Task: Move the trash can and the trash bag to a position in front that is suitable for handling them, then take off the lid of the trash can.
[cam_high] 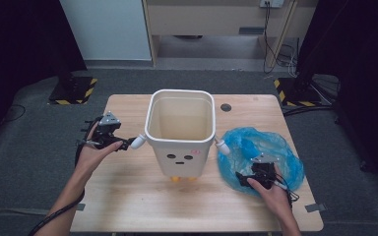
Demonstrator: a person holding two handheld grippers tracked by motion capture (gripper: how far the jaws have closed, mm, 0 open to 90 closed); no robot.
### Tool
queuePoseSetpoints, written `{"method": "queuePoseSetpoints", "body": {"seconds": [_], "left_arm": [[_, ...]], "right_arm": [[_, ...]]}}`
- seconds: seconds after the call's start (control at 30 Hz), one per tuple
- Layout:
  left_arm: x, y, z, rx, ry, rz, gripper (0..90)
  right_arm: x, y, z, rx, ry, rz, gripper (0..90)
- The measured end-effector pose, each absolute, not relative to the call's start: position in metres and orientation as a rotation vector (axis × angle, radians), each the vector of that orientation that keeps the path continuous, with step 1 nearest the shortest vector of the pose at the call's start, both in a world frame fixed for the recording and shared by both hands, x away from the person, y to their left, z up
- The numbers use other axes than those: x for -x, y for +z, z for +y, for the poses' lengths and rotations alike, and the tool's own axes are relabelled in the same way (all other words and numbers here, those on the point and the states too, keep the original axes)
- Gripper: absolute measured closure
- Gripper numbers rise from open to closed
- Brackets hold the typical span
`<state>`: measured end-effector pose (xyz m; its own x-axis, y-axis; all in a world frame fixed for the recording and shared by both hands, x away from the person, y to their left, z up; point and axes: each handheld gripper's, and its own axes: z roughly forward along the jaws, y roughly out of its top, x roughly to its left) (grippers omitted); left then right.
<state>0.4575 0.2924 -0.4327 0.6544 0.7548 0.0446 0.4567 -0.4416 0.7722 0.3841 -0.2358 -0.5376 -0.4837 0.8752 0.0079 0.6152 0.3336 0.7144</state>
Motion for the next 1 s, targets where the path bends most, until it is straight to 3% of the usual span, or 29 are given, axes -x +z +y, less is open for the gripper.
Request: {"method": "queuePoseSetpoints", "body": {"seconds": [0.73,1.0], "left_arm": [[-0.463,-0.369,0.303,-2.055,0.534,0.923,6.4],[-0.451,-0.329,0.294,-2.017,0.527,0.876,6.6]], "right_arm": [[-0.384,-0.538,-0.236,-1.317,0.941,2.225,5.2],[-0.384,-0.538,-0.236,-1.317,0.941,2.225,5.2]]}}
